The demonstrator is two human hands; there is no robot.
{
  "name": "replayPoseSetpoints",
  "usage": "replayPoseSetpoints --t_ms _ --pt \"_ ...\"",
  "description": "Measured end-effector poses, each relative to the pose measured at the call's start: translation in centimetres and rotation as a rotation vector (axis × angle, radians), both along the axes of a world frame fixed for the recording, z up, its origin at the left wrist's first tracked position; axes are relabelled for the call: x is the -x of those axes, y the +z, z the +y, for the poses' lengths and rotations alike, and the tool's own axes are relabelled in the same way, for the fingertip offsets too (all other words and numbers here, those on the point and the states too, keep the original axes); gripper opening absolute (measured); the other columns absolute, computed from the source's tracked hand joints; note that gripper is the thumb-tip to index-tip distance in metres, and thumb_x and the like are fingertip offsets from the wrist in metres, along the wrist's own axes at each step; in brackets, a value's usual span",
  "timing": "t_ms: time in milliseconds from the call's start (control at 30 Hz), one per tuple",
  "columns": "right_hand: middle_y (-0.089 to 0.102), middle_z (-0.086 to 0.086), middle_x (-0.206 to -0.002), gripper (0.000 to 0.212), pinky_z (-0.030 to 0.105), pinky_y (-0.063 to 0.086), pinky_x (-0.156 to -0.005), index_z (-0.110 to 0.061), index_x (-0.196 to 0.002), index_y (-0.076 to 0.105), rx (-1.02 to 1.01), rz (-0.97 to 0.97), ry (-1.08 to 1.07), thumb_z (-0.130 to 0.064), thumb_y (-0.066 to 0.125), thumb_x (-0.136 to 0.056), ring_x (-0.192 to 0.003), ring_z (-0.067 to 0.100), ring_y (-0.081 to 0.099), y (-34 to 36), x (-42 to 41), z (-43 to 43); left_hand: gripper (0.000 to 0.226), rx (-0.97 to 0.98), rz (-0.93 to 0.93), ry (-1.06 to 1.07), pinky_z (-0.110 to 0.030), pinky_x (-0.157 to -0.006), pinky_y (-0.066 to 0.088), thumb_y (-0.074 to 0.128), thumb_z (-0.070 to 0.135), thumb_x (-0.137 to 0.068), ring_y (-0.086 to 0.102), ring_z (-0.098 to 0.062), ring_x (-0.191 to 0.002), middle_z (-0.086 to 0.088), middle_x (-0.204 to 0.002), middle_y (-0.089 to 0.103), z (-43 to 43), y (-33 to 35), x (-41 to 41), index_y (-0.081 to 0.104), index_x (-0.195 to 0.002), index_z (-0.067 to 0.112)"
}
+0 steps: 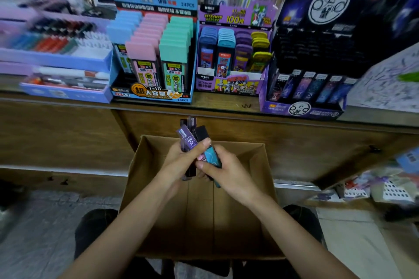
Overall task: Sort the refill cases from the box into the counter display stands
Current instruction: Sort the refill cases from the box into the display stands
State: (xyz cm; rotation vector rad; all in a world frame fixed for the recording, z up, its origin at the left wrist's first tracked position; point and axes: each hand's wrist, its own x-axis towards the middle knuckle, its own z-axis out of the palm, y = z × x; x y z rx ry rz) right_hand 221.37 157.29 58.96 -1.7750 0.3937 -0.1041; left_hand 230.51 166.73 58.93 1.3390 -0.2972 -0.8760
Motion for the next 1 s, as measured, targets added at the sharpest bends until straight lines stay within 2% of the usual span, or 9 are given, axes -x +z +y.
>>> replayPoseSetpoints --t_ms 100,233,367,500,567,667,767,900,1000 --pt "0.061 -0.008 -0.083 0.014 0.015 0.047 -0.062 -0.024 -0.101 0.056 0.186 -0.032 0.046 -0.034 0.053 -0.093 -0.074 -0.001 0.060 2.6 0.3 -0.4 0.030 0.045 -0.044 0.007 -0.021 -0.059 0.052 0.070 0.035 -0.068 0.064 -0.011 -0.069 0.001 -0.073 0.067 0.0 1.5 -0.7 0.062 -0.089 0.014" --pt "0.062 -0.008 -0.077 0.029 0.021 0.046 -0.062 -0.029 -0.091 0.060 0.357 -0.070 0.009 -0.051 0.041 -0.091 -0.070 0.002 0.058 6.1 0.0 -2.5 0.014 0.095 -0.143 -0.020 -0.011 -0.048 0.044 0.071 0.030 -0.069 0.054 0.003 -0.049 0.011 -0.053 0.058 -0.4 3.5 -1.2 0.059 -0.070 0.022" --pt "0.066 -0.011 -0.081 0.011 0.023 0.050 -0.072 -0.028 -0.091 0.064 0.096 -0.202 -0.093 -0.032 0.054 -0.092 -0.078 0.004 0.062 8.4 -0.9 -4.6 0.007 0.148 -0.253 -0.093 -0.008 -0.051 0.043 0.071 0.027 -0.072 0.057 0.005 -0.054 0.013 -0.058 0.063 -0.9 5.3 -1.7 0.067 -0.066 0.028" --pt "0.068 -0.002 -0.084 0.012 0.031 0.048 -0.075 -0.016 -0.090 0.067 -0.016 -0.176 -0.047 -0.023 0.057 -0.092 -0.083 0.013 0.062 9.1 -0.8 -5.6 0.009 0.173 -0.342 -0.177 -0.008 -0.052 0.044 0.070 0.023 -0.075 0.059 0.006 -0.056 0.013 -0.061 0.065 -2.4 6.3 -1.4 0.069 -0.071 0.031" --pt "0.066 -0.004 -0.078 0.012 0.026 0.048 -0.069 -0.015 -0.086 0.066 -0.009 -0.208 -0.065 -0.018 0.056 -0.093 -0.076 0.009 0.060 9.5 -0.3 -6.2 0.007 0.178 -0.341 -0.182 -0.009 -0.050 0.043 0.071 0.026 -0.075 0.057 0.003 -0.054 0.011 -0.058 0.062 -3.4 6.5 -1.1 0.065 -0.072 0.023" --pt "0.064 -0.010 -0.071 0.015 0.019 0.047 -0.059 -0.017 -0.083 0.065 0.052 -0.270 -0.137 -0.013 0.055 -0.093 -0.068 0.002 0.059 10.3 1.1 -8.2 0.036 0.140 -0.355 -0.161 -0.013 -0.050 0.040 0.073 0.042 -0.067 0.051 -0.004 -0.055 0.002 -0.062 0.058 -5.1 6.6 -0.6 0.059 -0.077 0.010" --pt "0.068 -0.005 -0.073 0.015 0.021 0.051 -0.060 -0.019 -0.086 0.067 0.119 -0.328 -0.255 -0.013 0.056 -0.092 -0.070 0.007 0.062 11.8 2.9 -11.3 0.029 0.134 -0.305 -0.118 -0.014 -0.051 0.041 0.072 0.036 -0.069 0.049 -0.002 -0.050 0.004 -0.061 0.062 -6.6 6.7 0.0 0.059 -0.075 0.012" --pt "0.069 -0.008 -0.073 0.012 0.018 0.051 -0.059 -0.020 -0.087 0.066 0.126 -0.496 -0.485 -0.010 0.060 -0.089 -0.068 0.005 0.064 14.6 4.5 -15.5 0.024 0.089 -0.297 -0.099 -0.033 -0.079 0.045 0.070 0.043 -0.071 0.050 -0.010 -0.052 0.007 -0.046 0.049 -7.7 6.2 0.0 0.068 -0.066 0.020" --pt "0.067 -0.003 -0.080 0.018 0.018 0.054 -0.062 -0.023 -0.087 0.065 0.235 -0.503 -0.494 -0.005 0.063 -0.087 -0.070 0.007 0.068 15.8 4.6 -17.2 0.041 0.046 -0.294 -0.069 -0.034 -0.080 0.044 0.070 0.050 -0.068 0.050 -0.008 -0.049 0.006 -0.047 0.048 -7.8 5.9 -0.4 0.064 -0.073 0.009"
